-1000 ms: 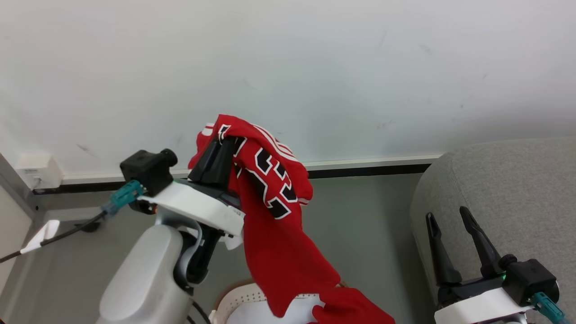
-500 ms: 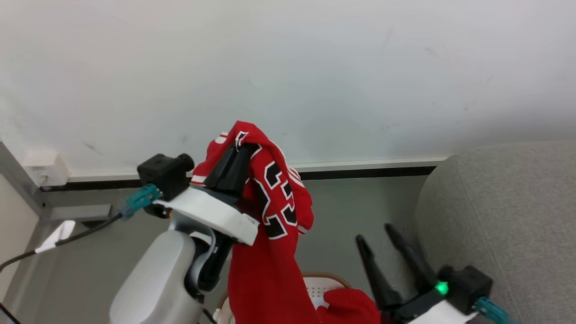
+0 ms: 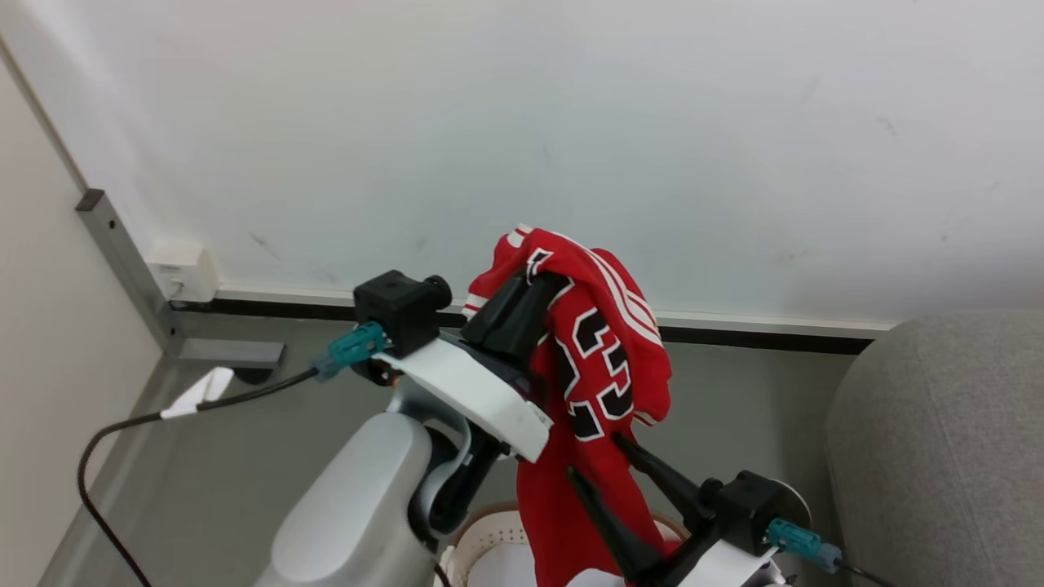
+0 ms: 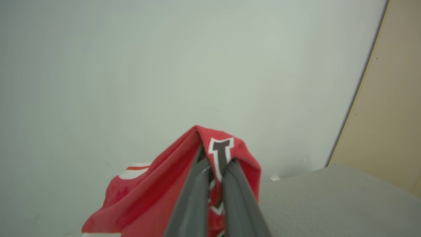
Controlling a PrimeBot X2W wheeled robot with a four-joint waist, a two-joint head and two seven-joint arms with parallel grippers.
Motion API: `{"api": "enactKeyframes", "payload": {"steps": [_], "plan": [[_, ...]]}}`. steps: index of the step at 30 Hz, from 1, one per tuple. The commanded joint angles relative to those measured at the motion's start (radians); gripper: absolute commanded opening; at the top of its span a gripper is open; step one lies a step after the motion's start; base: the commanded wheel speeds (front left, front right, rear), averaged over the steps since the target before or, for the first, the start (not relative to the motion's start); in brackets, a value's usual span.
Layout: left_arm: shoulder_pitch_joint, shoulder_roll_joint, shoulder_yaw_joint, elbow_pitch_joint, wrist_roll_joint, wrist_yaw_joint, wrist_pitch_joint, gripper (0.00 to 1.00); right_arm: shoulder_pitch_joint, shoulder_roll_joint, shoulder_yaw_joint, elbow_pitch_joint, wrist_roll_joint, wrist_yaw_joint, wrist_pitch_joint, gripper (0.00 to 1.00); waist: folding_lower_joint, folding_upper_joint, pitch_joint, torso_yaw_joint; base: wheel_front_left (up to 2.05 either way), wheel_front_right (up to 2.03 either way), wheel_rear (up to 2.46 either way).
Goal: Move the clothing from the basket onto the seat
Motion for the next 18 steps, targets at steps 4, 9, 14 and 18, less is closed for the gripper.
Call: {"api": "enactKeyframes", "payload": {"steps": [4, 9, 14, 18], "plan": [[-0.009, -0.015, -0.042, -0.011, -0.024, -0.01, 0.008, 0.0, -0.023, 0.026, -0.056, 0.086, -0.031, -0.002, 0.001, 1.0, 0.0, -0.0001, -0.01, 0.059, 0.0, 0.0, 0.0], [-0.005, -0.024, -0.085, -0.025, -0.041, -0.017, 0.022, 0.0, -0.025, 0.048, -0.103, 0.151, -0.047, -0.002, 0.001, 1.0, 0.0, -0.0001, -0.015, 0.107, 0.0, 0.0, 0.0], [0.0, -0.026, -0.114, -0.043, -0.056, -0.02, 0.034, 0.0, -0.042, 0.058, -0.114, 0.189, -0.033, -0.002, 0.001, 1.0, 0.0, -0.0001, -0.016, 0.138, 0.0, 0.0, 0.0], [0.002, -0.02, -0.116, -0.046, -0.054, -0.011, 0.036, 0.0, -0.044, 0.066, -0.106, 0.19, -0.01, -0.002, 0.001, 0.0, 0.0, -0.0001, -0.015, 0.149, 0.0, 0.0, 0.0]]}}
